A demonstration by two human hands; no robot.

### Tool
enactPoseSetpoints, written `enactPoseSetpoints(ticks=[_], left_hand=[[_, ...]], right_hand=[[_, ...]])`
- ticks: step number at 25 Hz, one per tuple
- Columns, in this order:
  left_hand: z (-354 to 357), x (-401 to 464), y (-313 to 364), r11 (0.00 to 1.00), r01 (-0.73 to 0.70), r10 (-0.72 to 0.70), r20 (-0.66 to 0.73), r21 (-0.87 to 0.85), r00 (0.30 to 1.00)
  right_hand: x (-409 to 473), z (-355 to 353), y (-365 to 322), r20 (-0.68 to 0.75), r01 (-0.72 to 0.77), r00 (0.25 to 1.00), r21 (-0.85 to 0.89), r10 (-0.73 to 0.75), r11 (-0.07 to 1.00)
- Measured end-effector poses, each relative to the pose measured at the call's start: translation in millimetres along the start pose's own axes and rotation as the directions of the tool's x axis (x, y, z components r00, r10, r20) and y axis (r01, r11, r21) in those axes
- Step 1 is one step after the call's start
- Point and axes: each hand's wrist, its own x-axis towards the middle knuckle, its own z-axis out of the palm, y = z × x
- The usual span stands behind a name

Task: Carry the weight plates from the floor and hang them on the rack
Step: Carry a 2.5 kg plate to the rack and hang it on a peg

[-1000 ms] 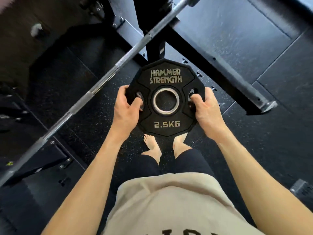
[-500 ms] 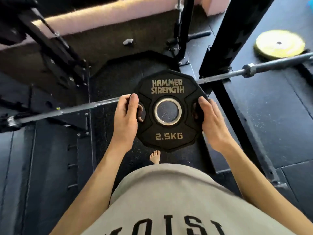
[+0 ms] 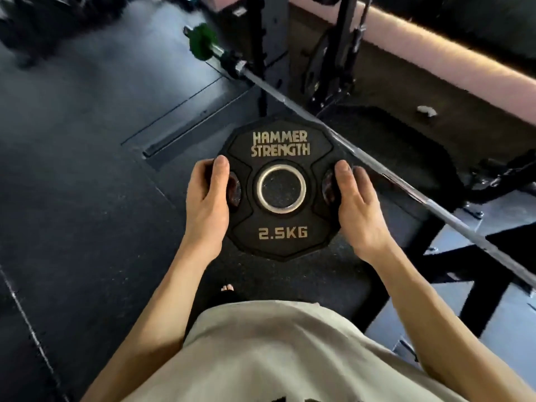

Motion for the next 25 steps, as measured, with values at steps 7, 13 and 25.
enactPoseSetpoints(ticks=[7,13,25], left_hand=[[-195,-34,-8,0.999,-0.04,0.023,-0.431,-0.029,0.902],[-372,-45,-15,0.999,-0.036,0.029,-0.59,0.0,0.807],[-559,77,-33,0.999,-0.027,0.0,-0.706,-0.028,0.709]], right_hand=[[-43,186,-12,0.457,0.128,0.886,-0.071,-0.082,0.989],[-109,361,-6,0.627,0.15,0.774,-0.037,-0.094,0.988],[-72,615,-23,0.765,0.114,0.644,-0.069,-0.02,0.991]])
